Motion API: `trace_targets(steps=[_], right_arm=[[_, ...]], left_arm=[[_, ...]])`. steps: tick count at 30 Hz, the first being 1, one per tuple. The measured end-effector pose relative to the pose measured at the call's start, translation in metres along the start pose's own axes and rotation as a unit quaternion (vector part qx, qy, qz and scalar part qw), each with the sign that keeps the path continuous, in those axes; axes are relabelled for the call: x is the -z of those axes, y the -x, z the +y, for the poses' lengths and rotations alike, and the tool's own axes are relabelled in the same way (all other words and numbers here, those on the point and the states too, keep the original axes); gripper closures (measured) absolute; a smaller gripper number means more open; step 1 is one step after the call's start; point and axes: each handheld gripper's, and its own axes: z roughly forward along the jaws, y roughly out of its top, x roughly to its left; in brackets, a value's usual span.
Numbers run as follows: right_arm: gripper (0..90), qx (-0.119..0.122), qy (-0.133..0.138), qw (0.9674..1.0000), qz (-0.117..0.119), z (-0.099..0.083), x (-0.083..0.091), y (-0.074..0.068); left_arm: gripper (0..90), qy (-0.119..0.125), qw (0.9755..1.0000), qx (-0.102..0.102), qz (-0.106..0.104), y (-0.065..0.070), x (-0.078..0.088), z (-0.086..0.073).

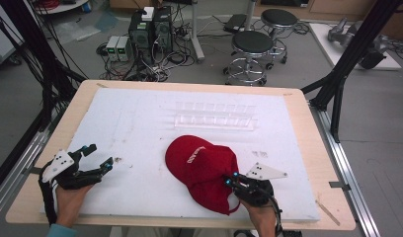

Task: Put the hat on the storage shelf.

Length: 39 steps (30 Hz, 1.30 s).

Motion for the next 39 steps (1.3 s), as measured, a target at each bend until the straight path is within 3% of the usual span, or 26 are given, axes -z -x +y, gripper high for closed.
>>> trace_targets(steps=[6, 11, 25, 29, 32, 37, 39], right_arm=[[83.2, 0.044, 0.024, 0.9977, -0.045, 0.016, 0.001, -0.006], [83.9, 0.080, 0.042, 0.9944, -0.055, 0.030, -0.002, -0.012], [84.1, 0.127, 0.074, 0.9890, -0.019, 0.073, -0.012, -0.013], [84.0, 0.132, 0.081, 0.9878, -0.005, 0.082, -0.014, -0.013], [84.1, 0.133, 0.084, 0.9875, 0.011, 0.087, -0.017, -0.013], [84.0, 0.133, 0.089, 0.9866, 0.034, 0.093, -0.019, -0.013], [84.0, 0.132, 0.093, 0.9856, 0.049, 0.097, -0.021, -0.014]], left_arm=[[17.3, 0.000, 1.0000, 0.002, 0.001, 0.000, 0.000, 0.000], [17.0, -0.002, 1.0000, 0.004, -0.004, -0.001, -0.001, 0.000], [16.6, -0.026, 0.9992, 0.009, -0.030, -0.003, -0.006, 0.003], [16.4, -0.024, 0.9983, 0.021, -0.048, -0.003, -0.007, 0.008], [16.4, -0.024, 0.9964, 0.027, -0.077, 0.001, -0.008, 0.019], [16.4, -0.028, 0.9941, 0.020, -0.103, 0.006, -0.011, 0.033], [16.3, -0.029, 0.9926, 0.012, -0.117, 0.010, -0.014, 0.045]])
